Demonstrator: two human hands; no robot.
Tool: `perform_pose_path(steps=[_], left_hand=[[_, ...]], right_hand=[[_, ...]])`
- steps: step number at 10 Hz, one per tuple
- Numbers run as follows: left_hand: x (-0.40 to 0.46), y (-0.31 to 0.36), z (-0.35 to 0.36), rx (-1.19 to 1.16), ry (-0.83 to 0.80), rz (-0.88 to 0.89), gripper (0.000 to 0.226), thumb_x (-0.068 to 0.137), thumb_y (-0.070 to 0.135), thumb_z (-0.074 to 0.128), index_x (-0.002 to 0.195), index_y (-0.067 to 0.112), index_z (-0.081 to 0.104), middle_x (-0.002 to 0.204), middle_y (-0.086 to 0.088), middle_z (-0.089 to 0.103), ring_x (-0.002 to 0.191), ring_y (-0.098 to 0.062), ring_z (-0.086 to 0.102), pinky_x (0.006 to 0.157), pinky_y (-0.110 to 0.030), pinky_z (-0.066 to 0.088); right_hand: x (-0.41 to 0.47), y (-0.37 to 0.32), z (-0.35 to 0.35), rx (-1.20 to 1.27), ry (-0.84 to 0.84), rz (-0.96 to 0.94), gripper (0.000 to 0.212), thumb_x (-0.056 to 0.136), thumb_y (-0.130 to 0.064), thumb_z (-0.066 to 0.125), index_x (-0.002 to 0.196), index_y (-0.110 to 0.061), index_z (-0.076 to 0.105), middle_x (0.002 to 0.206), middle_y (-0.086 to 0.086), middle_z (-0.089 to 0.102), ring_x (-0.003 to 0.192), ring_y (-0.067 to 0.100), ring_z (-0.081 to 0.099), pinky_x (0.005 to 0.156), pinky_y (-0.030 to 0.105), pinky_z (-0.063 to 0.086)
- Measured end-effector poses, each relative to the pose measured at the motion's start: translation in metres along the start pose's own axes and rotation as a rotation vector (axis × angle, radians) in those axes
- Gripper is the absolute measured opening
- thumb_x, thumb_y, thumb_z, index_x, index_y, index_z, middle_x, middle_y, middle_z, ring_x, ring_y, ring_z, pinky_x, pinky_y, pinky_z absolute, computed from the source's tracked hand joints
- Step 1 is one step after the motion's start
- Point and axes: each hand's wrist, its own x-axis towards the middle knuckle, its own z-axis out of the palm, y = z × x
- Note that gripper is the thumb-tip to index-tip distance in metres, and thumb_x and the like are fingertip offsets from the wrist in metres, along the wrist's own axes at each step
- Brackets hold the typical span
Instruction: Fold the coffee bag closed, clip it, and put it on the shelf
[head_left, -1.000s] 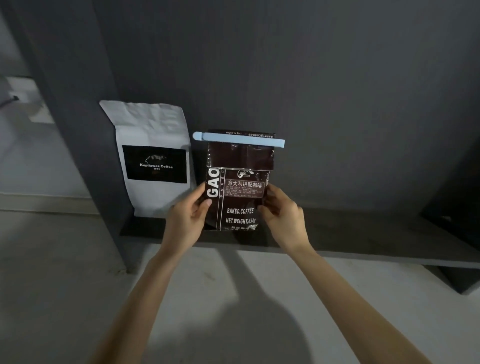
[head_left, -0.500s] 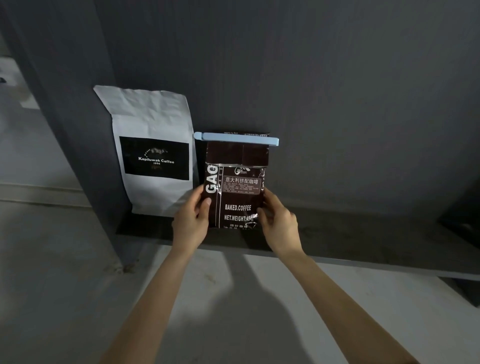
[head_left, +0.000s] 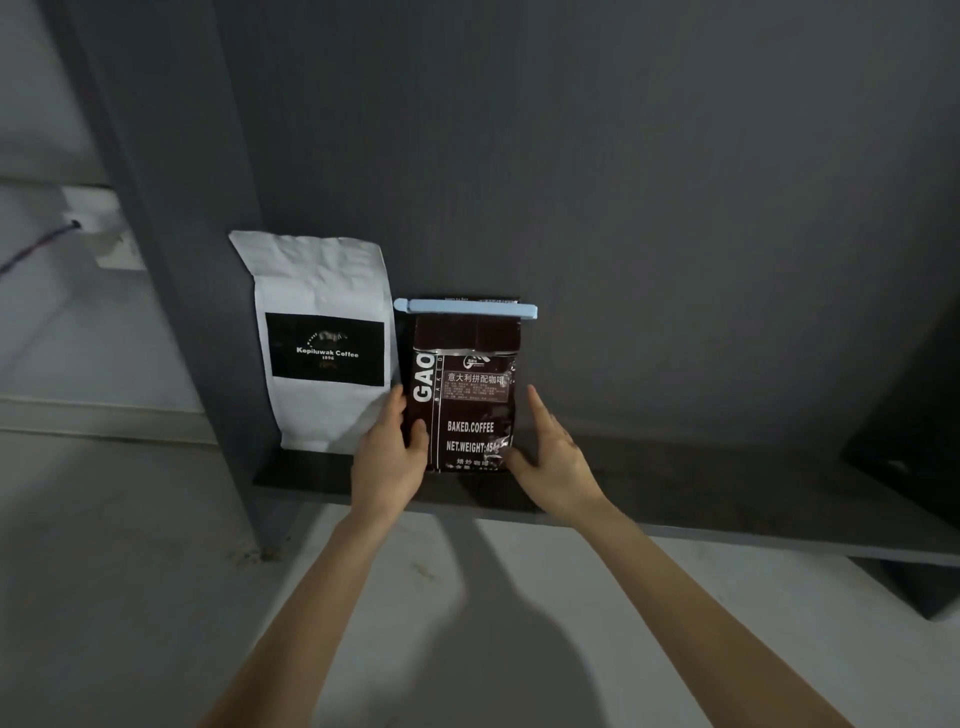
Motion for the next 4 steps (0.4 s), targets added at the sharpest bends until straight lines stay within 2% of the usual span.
perform_pose_path(steps=[1, 2, 3, 4], left_hand=[[-0.004, 0.015, -0.007, 0.04, 0.014, 0.037, 0.051, 0.089, 0.011, 0.044, 0.137, 0.012, 0.025, 0.136, -0.014, 0.049, 0.123, -0.029, 0.047, 0.1, -0.038, 0.039], [-0.006, 0.045, -0.018, 0.139, 0.015, 0.13, 0.054, 0.089, 0.015, 0.045, 0.138, 0.012, 0.022, 0.136, -0.014, 0.049, 0.121, -0.031, 0.049, 0.099, -0.039, 0.039], [-0.007, 0.068, -0.024, 0.203, 0.001, 0.231, 0.058, 0.089, 0.018, 0.044, 0.139, 0.013, 0.017, 0.142, -0.014, 0.041, 0.127, -0.03, 0.043, 0.104, -0.041, 0.038], [-0.008, 0.1, -0.031, 0.318, 0.044, 0.4, 0.061, 0.09, 0.022, 0.042, 0.141, 0.014, 0.009, 0.151, -0.012, 0.023, 0.14, -0.026, 0.02, 0.114, -0.046, 0.024]], right_hand=[[-0.005, -0.005, -0.017, -0.063, -0.005, 0.008, 0.079, 0.084, -0.032, 0.055, 0.14, -0.027, -0.001, 0.154, 0.004, 0.016, 0.141, 0.026, 0.01, 0.114, 0.053, 0.018], [-0.016, -0.018, -0.042, -0.242, 0.006, -0.024, 0.082, 0.083, -0.036, 0.054, 0.14, -0.027, -0.004, 0.156, 0.001, 0.004, 0.142, 0.025, -0.003, 0.115, 0.052, 0.005], [-0.021, -0.031, -0.061, -0.321, 0.018, -0.041, 0.081, 0.084, -0.035, 0.053, 0.14, -0.027, -0.005, 0.156, 0.001, -0.001, 0.142, 0.025, -0.007, 0.114, 0.053, 0.001], [-0.032, -0.053, -0.089, -0.359, 0.089, -0.098, 0.079, 0.085, -0.032, 0.051, 0.14, -0.027, -0.006, 0.156, 0.002, -0.004, 0.141, 0.025, -0.009, 0.114, 0.055, 0.0]])
